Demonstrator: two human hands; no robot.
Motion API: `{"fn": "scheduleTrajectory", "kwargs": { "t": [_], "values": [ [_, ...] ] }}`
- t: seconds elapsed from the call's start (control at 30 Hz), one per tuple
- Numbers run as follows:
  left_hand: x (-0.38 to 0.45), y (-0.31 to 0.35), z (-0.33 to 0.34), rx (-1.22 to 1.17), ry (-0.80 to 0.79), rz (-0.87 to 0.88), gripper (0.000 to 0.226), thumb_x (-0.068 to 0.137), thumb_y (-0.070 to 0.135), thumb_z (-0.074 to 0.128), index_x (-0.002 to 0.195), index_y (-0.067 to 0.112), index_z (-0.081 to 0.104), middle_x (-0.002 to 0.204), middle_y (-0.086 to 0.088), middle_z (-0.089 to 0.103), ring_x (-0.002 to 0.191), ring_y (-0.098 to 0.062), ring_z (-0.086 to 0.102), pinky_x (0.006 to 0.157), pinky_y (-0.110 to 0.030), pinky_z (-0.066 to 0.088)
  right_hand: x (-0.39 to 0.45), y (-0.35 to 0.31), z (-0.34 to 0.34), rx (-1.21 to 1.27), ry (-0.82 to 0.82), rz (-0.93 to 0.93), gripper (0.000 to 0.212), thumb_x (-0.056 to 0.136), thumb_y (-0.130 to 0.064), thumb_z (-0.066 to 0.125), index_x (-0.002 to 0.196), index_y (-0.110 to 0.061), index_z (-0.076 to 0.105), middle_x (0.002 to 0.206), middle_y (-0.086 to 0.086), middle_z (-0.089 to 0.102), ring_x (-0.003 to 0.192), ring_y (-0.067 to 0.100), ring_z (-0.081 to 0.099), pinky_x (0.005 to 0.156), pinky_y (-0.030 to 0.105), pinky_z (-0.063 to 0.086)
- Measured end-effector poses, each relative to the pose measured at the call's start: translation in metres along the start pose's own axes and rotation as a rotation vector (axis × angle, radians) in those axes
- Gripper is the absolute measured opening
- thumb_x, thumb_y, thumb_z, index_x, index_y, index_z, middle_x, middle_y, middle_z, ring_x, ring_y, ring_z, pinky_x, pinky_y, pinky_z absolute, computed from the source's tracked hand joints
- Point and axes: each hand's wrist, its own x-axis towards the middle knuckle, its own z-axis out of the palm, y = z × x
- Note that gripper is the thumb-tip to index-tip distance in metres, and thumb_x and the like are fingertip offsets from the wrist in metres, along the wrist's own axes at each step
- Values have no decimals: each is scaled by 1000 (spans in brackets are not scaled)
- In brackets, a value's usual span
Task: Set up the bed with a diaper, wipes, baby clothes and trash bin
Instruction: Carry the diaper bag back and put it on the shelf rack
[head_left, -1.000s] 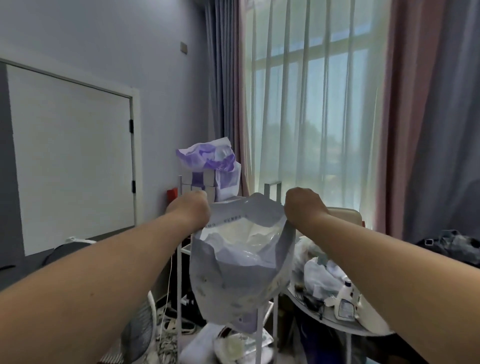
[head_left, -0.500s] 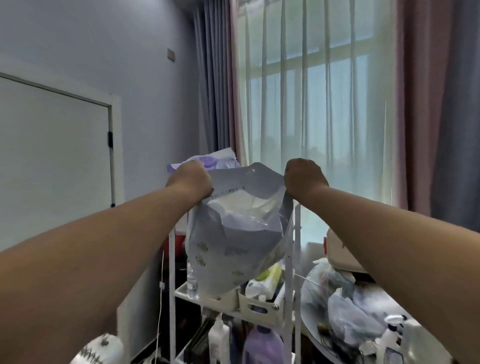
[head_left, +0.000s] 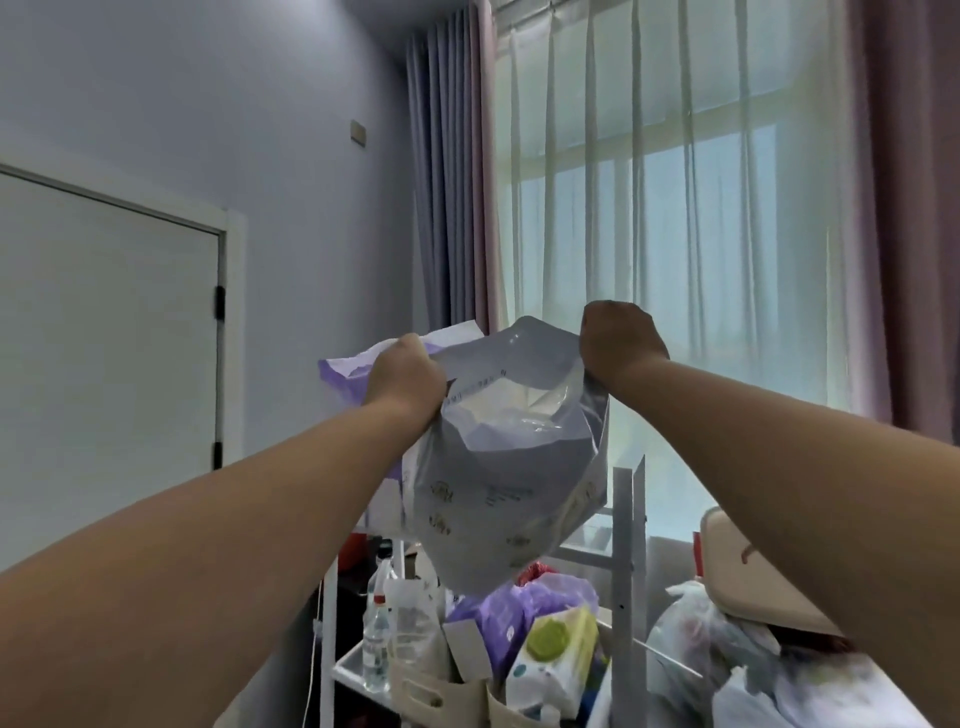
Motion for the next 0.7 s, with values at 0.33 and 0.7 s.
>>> {"fn": "scheduleTrajectory", "kwargs": {
  "t": [0.33, 0.7],
  "values": [
    [53, 26, 103, 10, 51, -30, 25, 91, 10, 44, 108, 1, 60, 111, -20, 65, 89, -34, 53, 72, -34, 35, 81, 72, 95, 51, -5, -64, 24, 81, 2, 37, 67, -16, 45, 66, 2, 47, 64, 24, 48, 62, 33, 40],
    [76, 35, 188, 11, -46, -77, 28, 87, 26, 58, 66, 11, 50, 67, -5, 54, 60, -22, 44, 48, -31, 26, 96, 122, 173, 71, -176, -46, 23, 78, 7, 45, 68, -13, 49, 67, 5, 51, 65, 24, 50, 63, 33, 41]
  ]
}}
